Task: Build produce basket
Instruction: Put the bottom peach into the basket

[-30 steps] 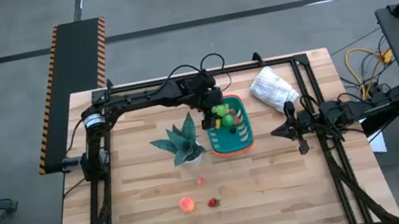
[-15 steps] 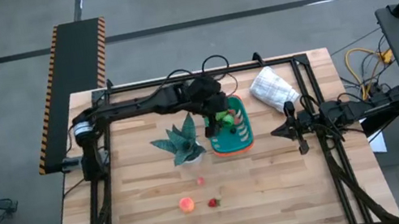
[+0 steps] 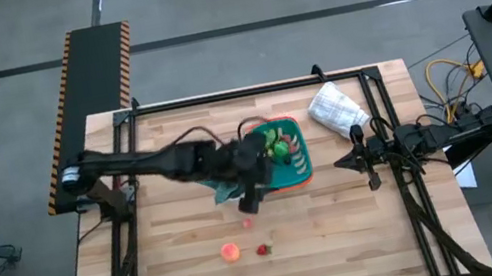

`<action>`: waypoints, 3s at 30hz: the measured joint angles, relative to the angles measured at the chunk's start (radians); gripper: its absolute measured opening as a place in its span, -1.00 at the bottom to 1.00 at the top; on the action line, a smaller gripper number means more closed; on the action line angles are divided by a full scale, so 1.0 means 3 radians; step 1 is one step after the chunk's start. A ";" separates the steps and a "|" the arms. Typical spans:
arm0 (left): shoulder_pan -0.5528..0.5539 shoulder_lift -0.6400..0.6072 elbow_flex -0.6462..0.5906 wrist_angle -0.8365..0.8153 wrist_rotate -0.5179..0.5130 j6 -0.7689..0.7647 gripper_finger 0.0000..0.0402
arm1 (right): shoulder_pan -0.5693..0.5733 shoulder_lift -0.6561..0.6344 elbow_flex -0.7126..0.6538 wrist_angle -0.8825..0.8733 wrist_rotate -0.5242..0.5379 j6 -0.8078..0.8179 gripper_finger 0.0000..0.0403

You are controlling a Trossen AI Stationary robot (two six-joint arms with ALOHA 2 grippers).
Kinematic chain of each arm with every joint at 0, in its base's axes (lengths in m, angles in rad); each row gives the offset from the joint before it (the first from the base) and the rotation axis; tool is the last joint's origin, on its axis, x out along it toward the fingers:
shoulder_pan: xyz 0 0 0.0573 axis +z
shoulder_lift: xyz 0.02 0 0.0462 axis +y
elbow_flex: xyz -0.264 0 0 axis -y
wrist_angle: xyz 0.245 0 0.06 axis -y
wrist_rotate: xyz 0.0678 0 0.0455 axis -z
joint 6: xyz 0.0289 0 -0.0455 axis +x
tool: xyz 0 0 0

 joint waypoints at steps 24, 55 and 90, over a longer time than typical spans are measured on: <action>-0.1145 -0.0089 -0.0197 -0.0766 -0.0658 -0.2460 0.31 | 0.0000 0.0000 0.0000 0.0000 0.0000 0.0000 -0.96; -0.1589 0.0042 -0.1005 -0.0730 -0.0736 -0.4102 0.31 | 0.0000 0.0000 0.0000 0.0000 0.0000 0.0000 -0.96; -0.1584 0.0704 -0.1186 -0.0540 -0.0494 -0.3954 0.31 | 0.0000 0.0000 -0.0001 0.0000 0.0000 0.0000 -0.96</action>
